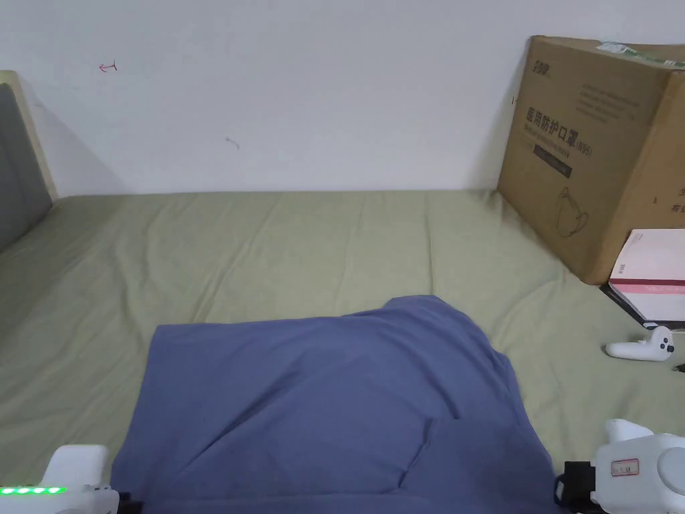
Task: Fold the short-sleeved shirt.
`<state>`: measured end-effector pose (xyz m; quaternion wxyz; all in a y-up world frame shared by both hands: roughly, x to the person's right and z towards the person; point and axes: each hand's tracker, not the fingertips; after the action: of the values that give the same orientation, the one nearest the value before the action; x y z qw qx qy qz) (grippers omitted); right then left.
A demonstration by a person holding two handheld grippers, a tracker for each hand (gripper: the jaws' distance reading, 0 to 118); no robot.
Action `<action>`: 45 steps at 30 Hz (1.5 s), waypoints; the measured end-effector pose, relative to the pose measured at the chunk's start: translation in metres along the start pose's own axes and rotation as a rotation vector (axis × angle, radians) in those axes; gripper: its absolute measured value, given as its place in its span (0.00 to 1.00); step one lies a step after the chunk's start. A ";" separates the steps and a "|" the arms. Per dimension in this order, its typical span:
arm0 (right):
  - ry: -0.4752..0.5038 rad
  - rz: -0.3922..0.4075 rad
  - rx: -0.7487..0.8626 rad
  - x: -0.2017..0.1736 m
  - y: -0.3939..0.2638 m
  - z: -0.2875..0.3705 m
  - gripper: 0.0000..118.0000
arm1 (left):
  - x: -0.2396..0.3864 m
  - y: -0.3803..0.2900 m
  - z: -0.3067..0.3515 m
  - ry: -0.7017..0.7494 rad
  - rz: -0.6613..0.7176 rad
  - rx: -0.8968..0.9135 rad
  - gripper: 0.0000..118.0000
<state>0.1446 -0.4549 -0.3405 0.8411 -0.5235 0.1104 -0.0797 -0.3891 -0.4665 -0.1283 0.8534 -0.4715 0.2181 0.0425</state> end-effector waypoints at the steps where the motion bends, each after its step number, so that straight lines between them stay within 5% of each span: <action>1: -0.007 0.011 0.024 -0.006 0.000 0.004 0.71 | -0.002 0.001 0.004 -0.039 0.038 0.030 0.65; 2: -0.006 0.028 0.038 -0.010 0.003 0.006 0.80 | -0.004 0.003 0.008 -0.049 0.048 0.035 0.65; 8: 0.008 0.113 0.109 -0.037 0.020 0.026 0.80 | -0.007 0.018 0.025 -0.072 0.086 0.080 0.65; 10: 0.045 0.148 0.121 -0.040 0.017 0.028 0.77 | -0.006 0.012 0.032 -0.117 0.099 0.104 0.53; 11: 0.056 0.159 0.121 -0.042 0.013 0.029 0.68 | -0.005 0.009 0.034 -0.127 0.091 0.097 0.34; 12: 0.044 0.167 0.119 -0.046 0.007 0.028 0.32 | -0.003 0.004 0.032 -0.119 0.088 0.088 0.00; 13: 0.011 0.185 0.121 -0.044 0.003 0.021 0.00 | -0.003 -0.003 0.031 -0.114 0.093 0.090 0.00; 19: -0.011 0.218 0.094 -0.047 -0.023 0.011 0.00 | -0.022 -0.022 0.031 -0.123 0.138 0.083 0.00; 20: -0.012 0.217 0.095 -0.044 -0.025 0.011 0.00 | -0.025 -0.024 0.032 -0.132 0.149 0.100 0.03; 23: -0.008 0.200 0.096 -0.040 -0.028 0.010 0.00 | -0.028 -0.024 0.029 -0.141 0.138 0.086 0.94; 24: 0.003 0.186 0.091 -0.039 -0.029 0.009 0.00 | -0.027 -0.025 0.023 -0.146 0.135 0.078 0.99; 28: 0.014 0.173 0.071 -0.032 -0.032 0.005 0.00 | -0.022 -0.020 0.009 -0.160 0.141 0.027 0.90; 29: 0.007 0.181 0.067 -0.030 -0.033 0.004 0.00 | -0.021 -0.021 0.006 -0.175 0.140 0.032 0.78; 32: 0.001 0.183 0.046 -0.025 -0.039 0.001 0.00 | -0.014 -0.025 -0.013 -0.166 0.123 -0.007 0.08; 33: 0.001 0.179 0.039 -0.023 -0.041 0.000 0.00 | -0.011 -0.024 -0.019 -0.161 0.098 -0.022 0.01; 40: -0.009 0.182 0.022 -0.012 -0.048 -0.002 0.00 | -0.020 -0.024 -0.018 -0.195 0.173 -0.029 0.01; 41: -0.025 0.184 0.023 -0.012 -0.047 -0.002 0.05 | -0.022 -0.024 -0.017 -0.189 0.169 -0.026 0.01; 44: -0.042 0.209 0.006 -0.010 -0.044 -0.008 0.67 | -0.021 -0.024 -0.011 -0.168 0.135 -0.015 0.01; 45: -0.042 0.216 0.002 -0.011 -0.043 -0.009 0.74 | -0.023 -0.023 -0.011 -0.172 0.132 -0.017 0.01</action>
<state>0.1306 -0.4789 -0.3042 0.8475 -0.5091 0.1484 0.0225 -0.4068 -0.4847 -0.1058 0.8603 -0.4579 0.1742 0.1410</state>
